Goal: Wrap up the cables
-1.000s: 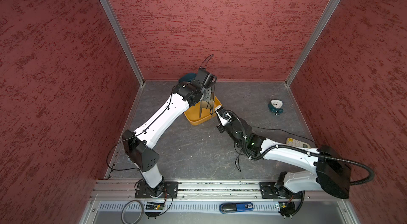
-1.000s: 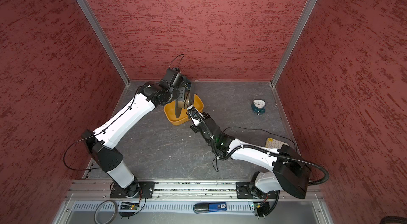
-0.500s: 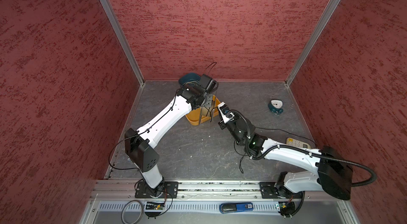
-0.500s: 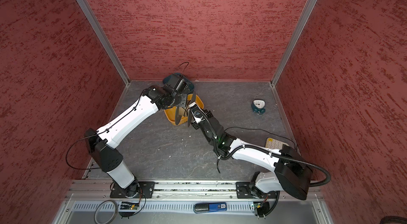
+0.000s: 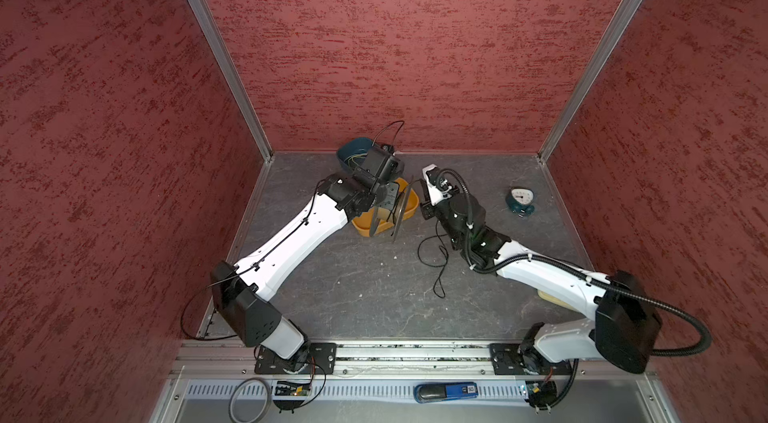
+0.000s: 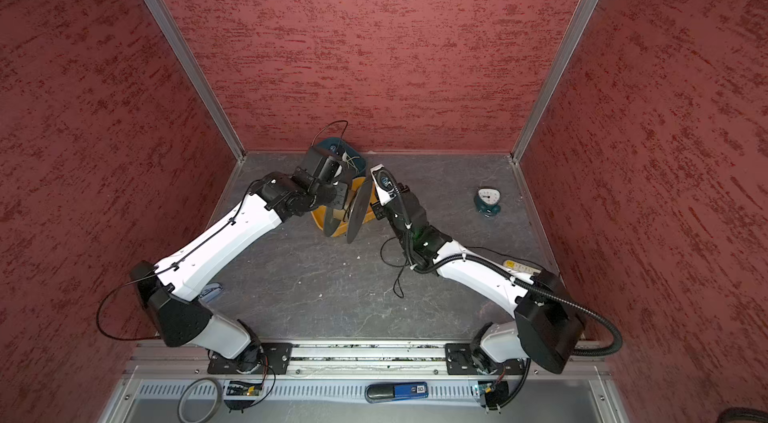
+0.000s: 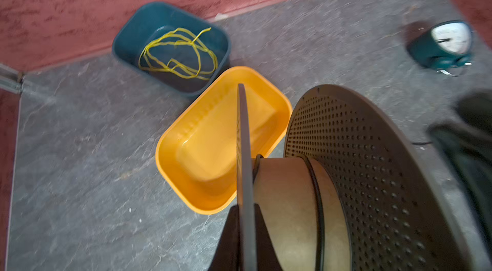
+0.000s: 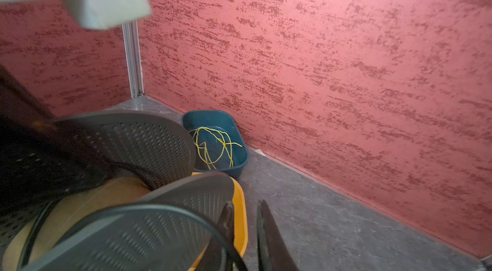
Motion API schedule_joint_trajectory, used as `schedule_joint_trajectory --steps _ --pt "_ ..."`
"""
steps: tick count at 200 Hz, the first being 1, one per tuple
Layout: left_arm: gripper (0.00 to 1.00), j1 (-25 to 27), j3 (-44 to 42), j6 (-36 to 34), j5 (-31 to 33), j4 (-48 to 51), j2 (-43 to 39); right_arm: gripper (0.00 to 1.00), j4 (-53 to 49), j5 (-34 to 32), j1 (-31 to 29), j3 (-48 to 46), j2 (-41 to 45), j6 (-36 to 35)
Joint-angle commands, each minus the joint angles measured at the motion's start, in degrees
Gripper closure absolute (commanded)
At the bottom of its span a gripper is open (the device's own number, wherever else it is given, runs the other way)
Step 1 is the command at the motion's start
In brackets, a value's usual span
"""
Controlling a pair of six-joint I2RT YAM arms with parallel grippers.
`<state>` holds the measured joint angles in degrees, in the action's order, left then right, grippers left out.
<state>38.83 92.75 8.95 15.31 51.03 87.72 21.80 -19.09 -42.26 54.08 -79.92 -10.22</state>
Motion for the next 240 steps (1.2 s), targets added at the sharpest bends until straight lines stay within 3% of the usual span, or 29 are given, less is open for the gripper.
schedule_joint_trajectory --steps 1,48,70,90,137,157,170,195,240 --pt "1.00 0.2 -0.5 -3.8 -3.5 -5.3 -2.5 0.84 -6.0 9.2 4.4 2.2 -1.3 5.9" --pt "1.00 -0.5 0.8 -7.6 -12.8 -4.7 -3.6 0.90 -7.8 25.9 13.7 2.7 -4.7 15.0" --pt "1.00 -2.6 0.3 -5.9 -17.0 -6.0 -5.1 0.90 -6.8 26.6 15.3 1.2 -6.1 16.2" --pt "1.00 -5.3 1.5 -2.4 -20.2 -6.9 -6.1 0.85 -4.6 26.6 15.9 -1.3 -7.0 16.9" --pt "1.00 -7.9 7.7 3.0 -21.8 -9.1 -7.0 0.43 4.7 30.5 16.1 -11.3 -2.1 18.2" --pt "1.00 -9.7 9.3 5.2 -23.7 -9.5 -6.7 0.16 6.7 30.8 16.1 -14.6 1.3 18.6" --pt "1.00 -10.4 9.6 6.3 -24.6 -9.8 -6.6 0.08 9.1 31.5 16.1 -17.0 3.2 18.6" --pt "1.00 -11.2 9.4 7.7 -25.1 -10.7 -6.8 0.06 14.1 30.3 16.1 -21.2 5.2 17.9" --pt "1.00 -12.0 9.4 9.2 -27.5 -11.9 -7.7 0.15 22.4 32.7 16.1 -22.7 2.8 17.1"
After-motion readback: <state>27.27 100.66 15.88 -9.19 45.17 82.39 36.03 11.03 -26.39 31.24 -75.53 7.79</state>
